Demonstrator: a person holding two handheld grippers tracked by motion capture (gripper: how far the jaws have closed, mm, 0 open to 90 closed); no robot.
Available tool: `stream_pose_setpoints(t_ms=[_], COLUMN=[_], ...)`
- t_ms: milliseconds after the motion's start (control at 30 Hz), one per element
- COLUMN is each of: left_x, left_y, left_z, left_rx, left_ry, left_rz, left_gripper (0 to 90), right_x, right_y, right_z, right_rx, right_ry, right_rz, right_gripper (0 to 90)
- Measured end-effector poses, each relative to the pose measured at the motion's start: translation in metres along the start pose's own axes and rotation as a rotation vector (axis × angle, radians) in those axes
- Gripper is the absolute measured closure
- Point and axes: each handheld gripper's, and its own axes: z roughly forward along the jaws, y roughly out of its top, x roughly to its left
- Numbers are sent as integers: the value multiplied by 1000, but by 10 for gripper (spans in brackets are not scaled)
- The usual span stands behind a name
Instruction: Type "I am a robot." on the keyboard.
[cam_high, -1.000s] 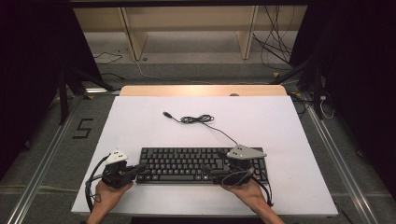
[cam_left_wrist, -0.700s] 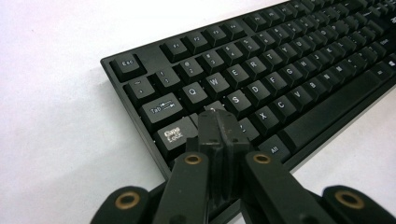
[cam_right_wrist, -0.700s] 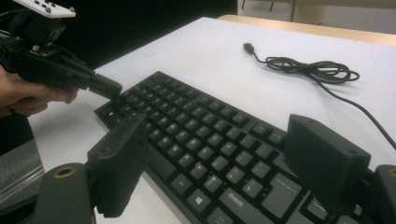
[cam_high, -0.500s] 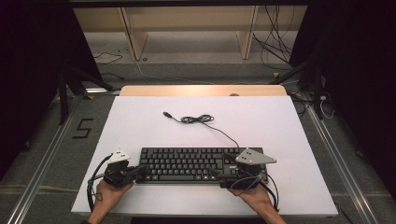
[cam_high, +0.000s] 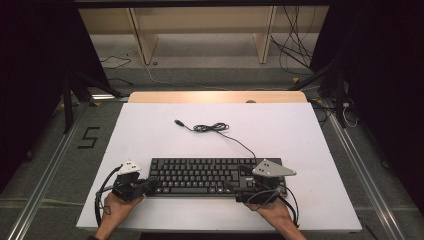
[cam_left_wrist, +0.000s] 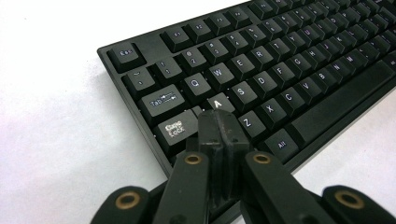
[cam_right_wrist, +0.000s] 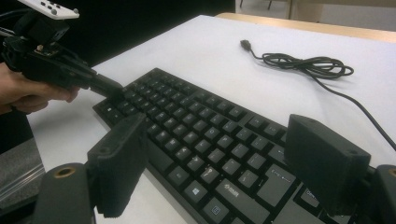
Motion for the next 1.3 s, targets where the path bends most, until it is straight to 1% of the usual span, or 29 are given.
stream_pose_setpoints(t_ms=[133, 167, 233, 300, 467, 533, 567, 633, 733, 767, 800, 867, 967, 1100, 1167, 1233, 1300], left_x=[1, 1, 2, 2, 2, 2, 2, 2, 1, 0, 0, -1, -3, -5, -4, -5, -4], left_y=[0, 0, -1, -1, 0, 0, 1, 2, 3, 4, 4, 4, 5, 5, 5, 6, 6], left_z=[0, 1, 2, 2, 2, 0, -2, -5, -10, -11, -11, -11, -12, -13, -14, -15, -16], left_rx=[6, 12, 12, 20, 19, 4, -5, -38, -71, -80, -84, -87, -98, -120, -128, -147, -155], left_ry=[-2, -1, -12, -10, -4, 5, 2, 4, 3, 0, -3, -10, -11, -23, -31, -36, -39], left_rz=[3, -7, -15, -10, -4, -1, 3, -1, 0, -6, -6, -6, 2, -6, -8, -19, -30], left_gripper=[890, 890, 891, 892, 891, 890, 889, 886, 864, 861, 853, 808, 785, 733, 694, 638, 593], right_x=[0, 0, 0, 0, 1, 1, 1, 1, 0, 0, 0, 0, 0, 0, 0, 1, 1], right_y=[0, 0, 0, 0, 0, 0, 0, 0, 0, 0, 0, 0, 0, 0, 0, 0, 0], right_z=[0, 0, 0, 0, 1, 1, 1, 1, 1, 1, 1, 1, 1, 2, 2, 2, 3], right_rx=[2, 2, 2, 2, 4, 3, 3, 3, 1, 1, 1, 1, 1, 3, 4, 4, 6], right_ry=[2, 2, 1, 1, 2, 3, 3, 1, -1, -1, -2, -3, -2, -1, -1, 2, 3], right_rz=[-1, -1, -1, -1, -2, -2, -3, -1, 1, 2, 1, 1, 0, 2, 0, -1, 0], right_gripper=[229, 229, 229, 229, 229, 230, 229, 229, 230, 229, 229, 229, 229, 229, 229, 230, 230])
